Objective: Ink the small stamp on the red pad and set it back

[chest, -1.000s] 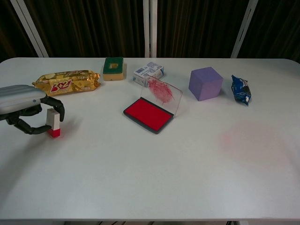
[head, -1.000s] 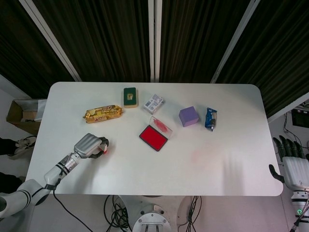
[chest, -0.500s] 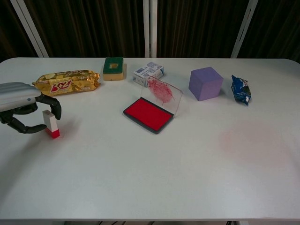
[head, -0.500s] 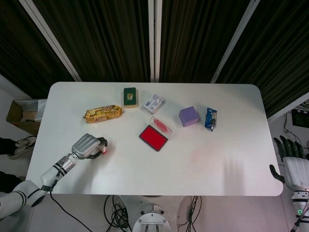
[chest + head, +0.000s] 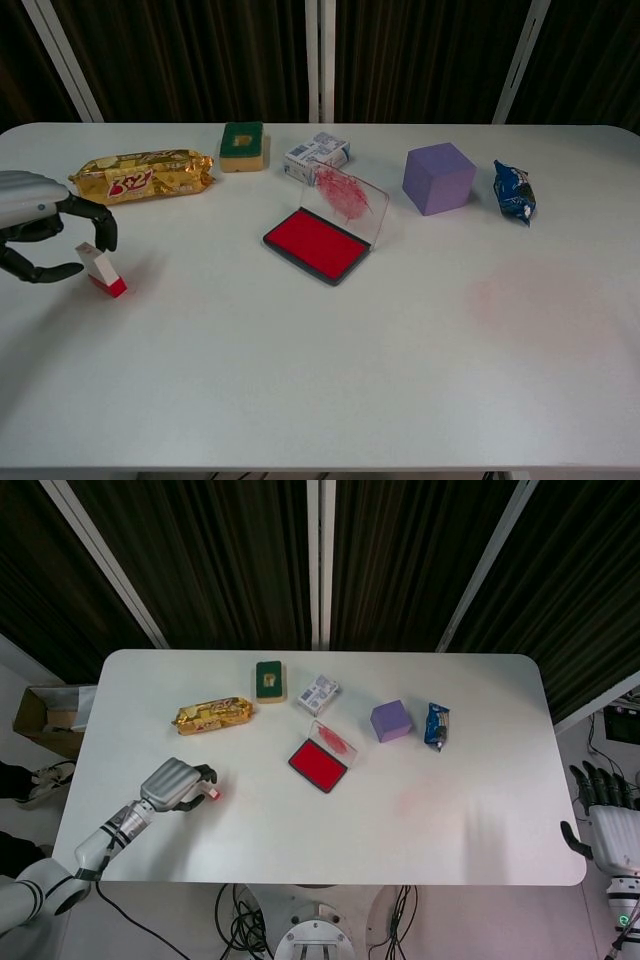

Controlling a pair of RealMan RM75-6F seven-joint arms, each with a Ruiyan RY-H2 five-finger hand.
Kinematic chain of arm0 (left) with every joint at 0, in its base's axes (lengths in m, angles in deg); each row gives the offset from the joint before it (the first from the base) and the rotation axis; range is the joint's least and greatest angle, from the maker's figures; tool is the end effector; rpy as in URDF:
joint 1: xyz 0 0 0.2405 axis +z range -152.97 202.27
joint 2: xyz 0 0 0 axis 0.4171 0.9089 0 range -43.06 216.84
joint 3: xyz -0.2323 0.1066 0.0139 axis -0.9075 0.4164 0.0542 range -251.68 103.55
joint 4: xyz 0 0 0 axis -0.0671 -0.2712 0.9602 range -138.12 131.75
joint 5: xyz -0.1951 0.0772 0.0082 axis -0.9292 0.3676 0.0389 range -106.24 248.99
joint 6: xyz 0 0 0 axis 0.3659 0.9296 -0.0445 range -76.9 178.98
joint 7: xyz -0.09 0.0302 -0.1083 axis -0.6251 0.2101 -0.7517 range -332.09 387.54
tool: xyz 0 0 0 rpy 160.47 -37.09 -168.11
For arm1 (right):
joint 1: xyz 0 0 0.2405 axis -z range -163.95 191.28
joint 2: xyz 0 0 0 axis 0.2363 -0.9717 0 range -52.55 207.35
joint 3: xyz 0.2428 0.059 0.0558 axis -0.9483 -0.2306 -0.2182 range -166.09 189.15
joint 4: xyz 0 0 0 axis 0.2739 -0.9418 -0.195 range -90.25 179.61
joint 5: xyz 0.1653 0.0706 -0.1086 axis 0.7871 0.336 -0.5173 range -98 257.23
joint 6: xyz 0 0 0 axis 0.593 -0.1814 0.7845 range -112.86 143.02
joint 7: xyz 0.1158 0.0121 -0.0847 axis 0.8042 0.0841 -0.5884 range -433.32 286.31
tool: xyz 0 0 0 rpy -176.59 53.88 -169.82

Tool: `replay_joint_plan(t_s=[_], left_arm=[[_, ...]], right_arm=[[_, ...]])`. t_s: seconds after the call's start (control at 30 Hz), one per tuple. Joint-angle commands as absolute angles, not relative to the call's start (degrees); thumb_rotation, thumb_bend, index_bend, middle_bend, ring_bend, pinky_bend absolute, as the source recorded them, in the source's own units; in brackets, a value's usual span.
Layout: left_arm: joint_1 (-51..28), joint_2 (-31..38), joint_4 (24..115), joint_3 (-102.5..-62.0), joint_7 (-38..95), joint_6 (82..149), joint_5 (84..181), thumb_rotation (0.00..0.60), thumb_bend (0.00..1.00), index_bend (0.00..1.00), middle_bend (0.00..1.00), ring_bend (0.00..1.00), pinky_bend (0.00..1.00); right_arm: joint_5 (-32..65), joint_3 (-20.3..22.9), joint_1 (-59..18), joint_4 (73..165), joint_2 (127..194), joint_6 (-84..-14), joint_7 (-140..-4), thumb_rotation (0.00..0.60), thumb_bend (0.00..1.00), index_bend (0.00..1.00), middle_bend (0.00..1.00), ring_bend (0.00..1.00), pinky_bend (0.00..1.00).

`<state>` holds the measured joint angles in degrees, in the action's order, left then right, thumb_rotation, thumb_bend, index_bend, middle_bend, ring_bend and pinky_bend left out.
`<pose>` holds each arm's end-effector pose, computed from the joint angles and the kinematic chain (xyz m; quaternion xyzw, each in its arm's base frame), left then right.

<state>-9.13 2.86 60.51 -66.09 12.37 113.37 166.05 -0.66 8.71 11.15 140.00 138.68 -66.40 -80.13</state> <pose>-0.2781 0.2952 0.0124 -0.8064 -0.3522 -0.3275 0.3441 -0.3280 -0.1662 0.1671 0.5902 -0.4068 0.3078 0.6257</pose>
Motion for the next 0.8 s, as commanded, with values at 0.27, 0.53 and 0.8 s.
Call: replay_joint_plan(t_s=[0.27, 0.53, 0.8], left_arm=[[0.73, 19.43, 81.84, -71.47, 23.69, 131.03, 158.36, 0.435, 0.34, 0.23, 0.24, 0.42, 0.53], [12.94, 18.4, 80.95, -69.61, 29.74, 138.17, 150.69, 0.0, 0.15, 0.05, 0.05, 0.05, 0.17], [14.97, 17.83, 79.61, -70.54, 28.04, 139.61, 153.21, 0.0, 0.16, 0.05, 0.05, 0.05, 0.17]], right_arm=[[-0.53, 8.89, 11.71, 138.78, 138.96, -66.5, -77.83, 0.6, 0.26, 0.0, 0.0, 0.0, 0.0], [-2.08, 9.31, 12.23, 137.49, 139.4, -67.64, -76.85, 0.6, 0.26, 0.0, 0.0, 0.0, 0.0], [-2.34, 9.11, 11.91, 137.1, 140.47, -67.53, -77.35, 0.6, 0.26, 0.0, 0.0, 0.0, 0.0]])
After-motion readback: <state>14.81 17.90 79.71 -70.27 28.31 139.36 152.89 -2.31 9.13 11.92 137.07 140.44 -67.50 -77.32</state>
